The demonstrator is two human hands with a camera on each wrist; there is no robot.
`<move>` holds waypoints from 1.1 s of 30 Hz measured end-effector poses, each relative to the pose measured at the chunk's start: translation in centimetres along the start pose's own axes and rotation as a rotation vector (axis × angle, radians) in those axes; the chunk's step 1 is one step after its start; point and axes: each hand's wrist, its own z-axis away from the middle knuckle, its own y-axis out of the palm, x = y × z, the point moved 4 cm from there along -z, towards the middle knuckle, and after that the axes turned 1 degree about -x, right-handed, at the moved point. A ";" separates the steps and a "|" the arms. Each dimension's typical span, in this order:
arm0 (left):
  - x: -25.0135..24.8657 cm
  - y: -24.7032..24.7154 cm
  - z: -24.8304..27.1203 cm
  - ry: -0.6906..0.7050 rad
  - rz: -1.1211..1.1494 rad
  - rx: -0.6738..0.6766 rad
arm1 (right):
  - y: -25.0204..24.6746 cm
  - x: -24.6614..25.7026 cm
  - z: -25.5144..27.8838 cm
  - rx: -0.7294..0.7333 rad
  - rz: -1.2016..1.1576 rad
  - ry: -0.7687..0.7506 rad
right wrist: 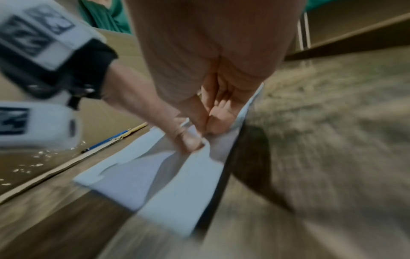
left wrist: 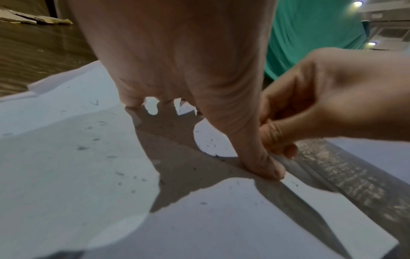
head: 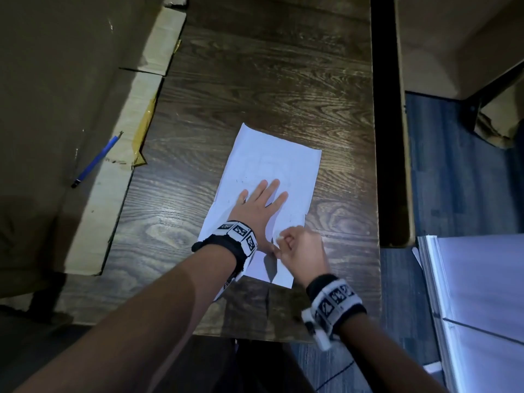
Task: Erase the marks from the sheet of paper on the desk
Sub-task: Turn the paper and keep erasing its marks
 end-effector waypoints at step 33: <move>5.2 -2.8 -2.1 -0.199 0.178 -0.096 | -2.4 -0.3 -7.8 -0.164 -0.117 0.030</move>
